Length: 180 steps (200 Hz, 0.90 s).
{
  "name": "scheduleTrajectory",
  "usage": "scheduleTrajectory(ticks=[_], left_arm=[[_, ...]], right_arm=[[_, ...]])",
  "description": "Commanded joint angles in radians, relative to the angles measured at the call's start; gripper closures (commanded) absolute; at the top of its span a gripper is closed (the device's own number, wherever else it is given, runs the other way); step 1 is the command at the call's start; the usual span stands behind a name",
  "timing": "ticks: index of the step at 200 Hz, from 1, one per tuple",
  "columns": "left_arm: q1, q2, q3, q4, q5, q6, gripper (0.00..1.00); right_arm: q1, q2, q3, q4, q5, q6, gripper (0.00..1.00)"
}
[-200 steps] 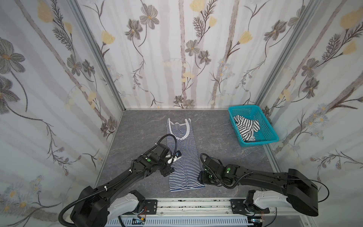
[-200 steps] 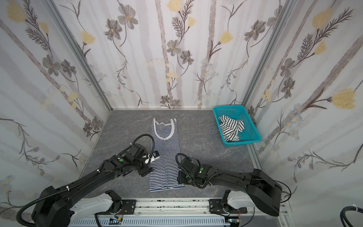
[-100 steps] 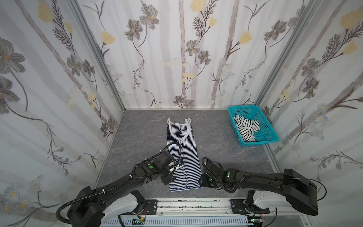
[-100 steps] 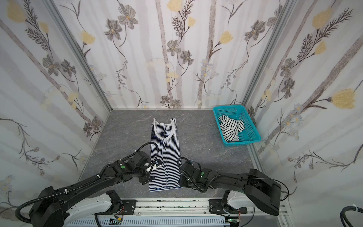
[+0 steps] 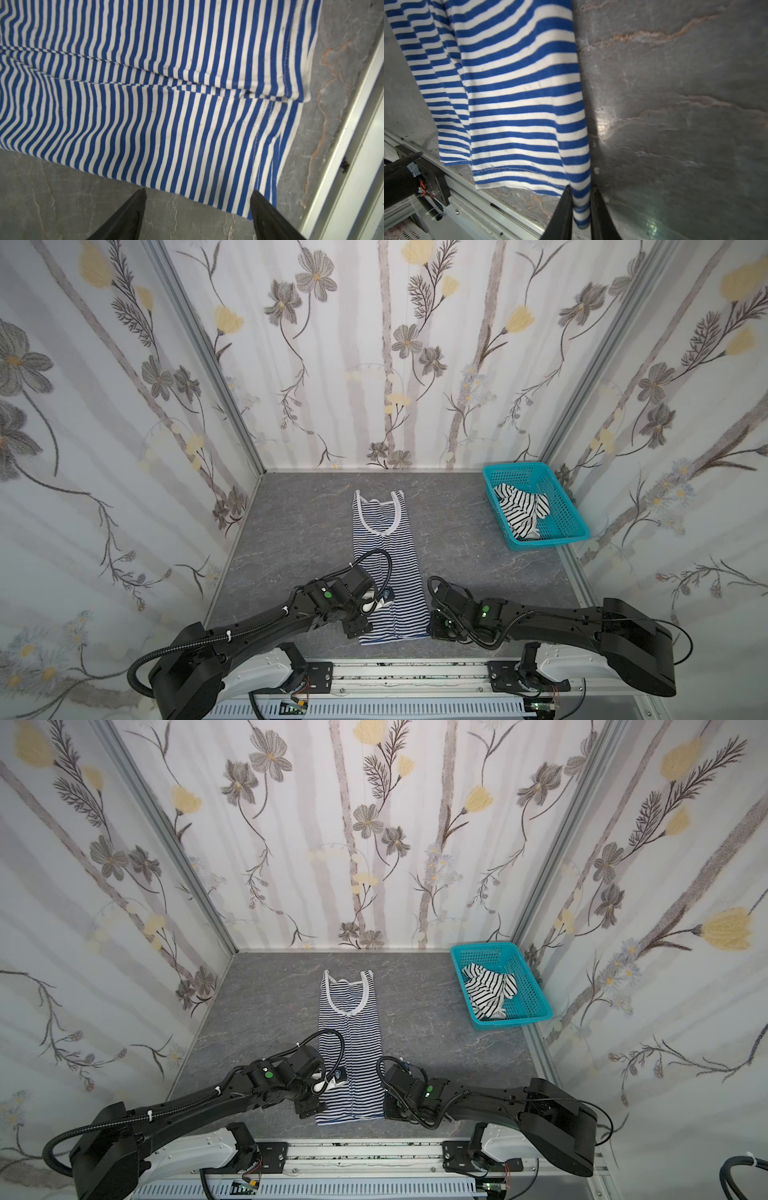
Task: Fold and stack tank tops
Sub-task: Fold the tank top at the top-center of the table.
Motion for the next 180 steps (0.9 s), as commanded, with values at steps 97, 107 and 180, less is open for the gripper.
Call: scheduleTrajectory(ticks=[97, 107, 180], left_arm=[[-0.055, 0.085, 0.033, -0.117, 0.060, 0.118, 0.26], [-0.071, 0.093, 0.036, -0.121, 0.064, 0.118, 0.28], [-0.142, 0.132, 0.038, -0.134, 0.024, 0.112, 0.35]], right_arm=[[-0.016, 0.001, 0.055, 0.012, 0.037, 0.000, 0.99], [-0.016, 0.004, 0.055, 0.015, 0.036, 0.000, 0.99], [-0.036, 0.013, 0.060, 0.019, 0.036, -0.021, 1.00]])
